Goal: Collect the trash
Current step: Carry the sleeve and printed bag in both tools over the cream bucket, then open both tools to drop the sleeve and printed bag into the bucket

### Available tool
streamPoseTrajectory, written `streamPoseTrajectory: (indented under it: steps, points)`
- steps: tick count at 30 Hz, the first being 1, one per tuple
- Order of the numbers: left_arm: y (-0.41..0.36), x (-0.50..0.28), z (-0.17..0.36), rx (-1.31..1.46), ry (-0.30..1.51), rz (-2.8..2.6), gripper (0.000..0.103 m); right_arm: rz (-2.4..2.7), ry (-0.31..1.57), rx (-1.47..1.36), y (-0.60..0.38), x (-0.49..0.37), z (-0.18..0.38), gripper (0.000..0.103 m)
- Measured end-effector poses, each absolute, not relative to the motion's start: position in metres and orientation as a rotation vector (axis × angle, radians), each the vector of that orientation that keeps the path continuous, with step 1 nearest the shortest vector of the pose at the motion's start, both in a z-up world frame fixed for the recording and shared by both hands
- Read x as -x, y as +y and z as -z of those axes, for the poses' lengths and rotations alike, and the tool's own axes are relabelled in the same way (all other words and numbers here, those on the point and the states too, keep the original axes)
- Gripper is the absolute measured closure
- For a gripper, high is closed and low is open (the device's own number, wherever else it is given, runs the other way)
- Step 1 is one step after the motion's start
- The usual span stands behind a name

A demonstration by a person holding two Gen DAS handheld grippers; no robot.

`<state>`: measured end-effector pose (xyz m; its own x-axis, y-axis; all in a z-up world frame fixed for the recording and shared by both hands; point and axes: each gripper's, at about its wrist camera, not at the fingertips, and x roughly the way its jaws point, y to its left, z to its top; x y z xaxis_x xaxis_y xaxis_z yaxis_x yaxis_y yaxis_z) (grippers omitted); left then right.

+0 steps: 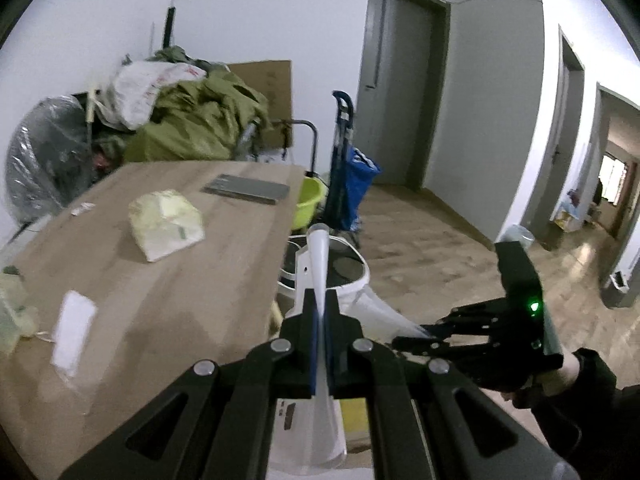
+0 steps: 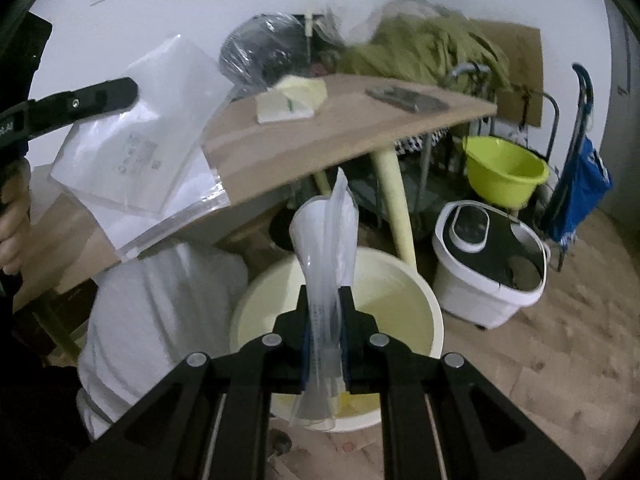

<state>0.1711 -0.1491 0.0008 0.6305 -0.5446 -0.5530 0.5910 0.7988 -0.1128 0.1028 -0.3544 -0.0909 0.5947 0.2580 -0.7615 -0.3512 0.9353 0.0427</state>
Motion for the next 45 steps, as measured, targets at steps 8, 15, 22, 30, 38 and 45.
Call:
streamPoseTrajectory:
  steps: [8,15,22,30,38,45]
  points:
    - [-0.182,-0.194,0.028,-0.101,0.664,0.724,0.101,-0.319,0.945,0.068,-0.369,-0.112,0.122,0.091]
    - [-0.206,-0.208,0.06,-0.108,0.745,0.765,0.101,-0.304,0.988,0.051,-0.375,-0.123,0.135,0.071]
    - [-0.219,-0.223,0.087,-0.113,0.849,0.748,0.1,-0.295,0.998,0.053,-0.376,-0.125,0.136,0.068]
    - [-0.221,-0.226,0.093,-0.108,0.875,0.737,0.08,-0.27,1.0,0.053,-0.381,-0.126,0.135,0.068]
    - [-0.22,-0.224,0.085,-0.114,0.853,0.716,0.071,-0.257,0.993,0.048,-0.38,-0.127,0.13,0.039]
    - [-0.209,-0.215,0.071,-0.11,0.807,0.707,0.07,-0.251,0.98,0.072,-0.376,-0.124,0.122,0.039]
